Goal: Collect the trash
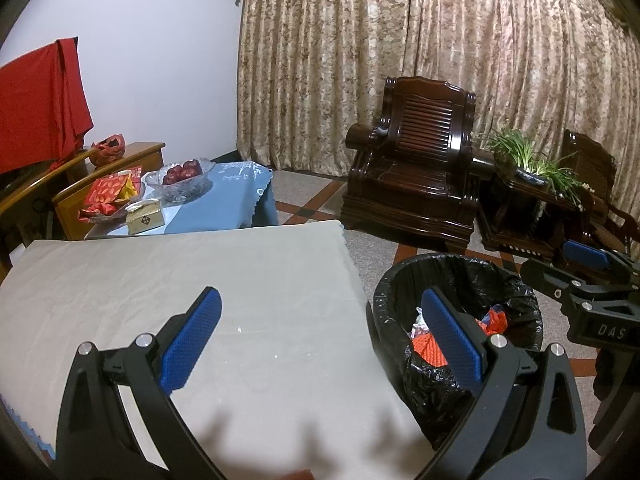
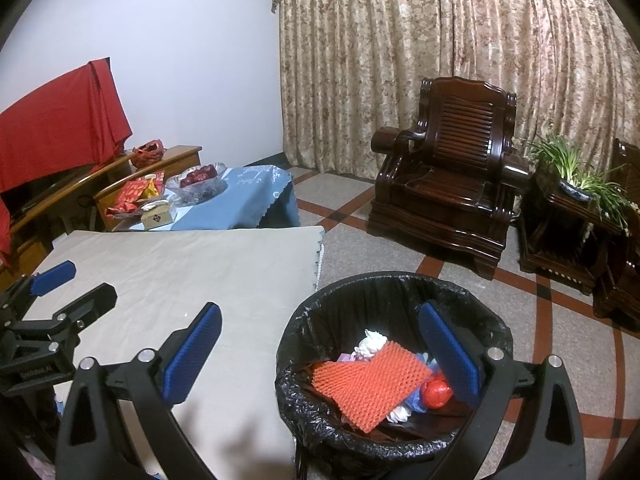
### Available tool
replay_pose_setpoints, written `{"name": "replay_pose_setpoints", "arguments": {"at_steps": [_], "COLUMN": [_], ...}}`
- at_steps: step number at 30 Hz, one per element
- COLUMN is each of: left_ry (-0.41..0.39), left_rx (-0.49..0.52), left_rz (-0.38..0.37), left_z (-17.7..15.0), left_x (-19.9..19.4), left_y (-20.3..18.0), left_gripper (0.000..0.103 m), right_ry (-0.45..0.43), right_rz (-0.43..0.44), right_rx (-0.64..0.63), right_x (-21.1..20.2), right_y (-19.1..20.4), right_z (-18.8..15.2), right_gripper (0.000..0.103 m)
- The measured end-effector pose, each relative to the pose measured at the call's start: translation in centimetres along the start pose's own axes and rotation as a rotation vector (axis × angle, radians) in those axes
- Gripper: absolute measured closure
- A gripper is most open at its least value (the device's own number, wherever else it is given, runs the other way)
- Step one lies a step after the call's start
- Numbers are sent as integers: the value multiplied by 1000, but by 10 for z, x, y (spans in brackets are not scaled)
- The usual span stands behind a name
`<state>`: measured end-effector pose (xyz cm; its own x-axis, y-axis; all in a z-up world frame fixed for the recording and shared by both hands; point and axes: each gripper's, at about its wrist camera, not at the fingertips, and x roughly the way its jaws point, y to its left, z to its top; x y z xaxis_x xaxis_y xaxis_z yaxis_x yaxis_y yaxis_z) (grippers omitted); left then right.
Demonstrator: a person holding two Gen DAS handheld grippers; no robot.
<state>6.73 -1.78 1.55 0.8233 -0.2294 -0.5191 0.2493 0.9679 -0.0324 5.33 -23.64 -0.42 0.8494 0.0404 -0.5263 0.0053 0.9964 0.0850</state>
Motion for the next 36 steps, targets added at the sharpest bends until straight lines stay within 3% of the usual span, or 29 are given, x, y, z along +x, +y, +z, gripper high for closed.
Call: {"name": "replay_pose_setpoints", "arguments": {"at_steps": [36], "left_ry": [4], "left_rx": [1], "left_rz": [1], "left_z": [-1], "left_x": [-1], "left_y": [1], "left_gripper": [6], "right_ry": [2], "right_rz": [-1], "right_rx": [0], "right_x": [0], "right_y": [1], "right_z": [2], "right_gripper": [6]}}
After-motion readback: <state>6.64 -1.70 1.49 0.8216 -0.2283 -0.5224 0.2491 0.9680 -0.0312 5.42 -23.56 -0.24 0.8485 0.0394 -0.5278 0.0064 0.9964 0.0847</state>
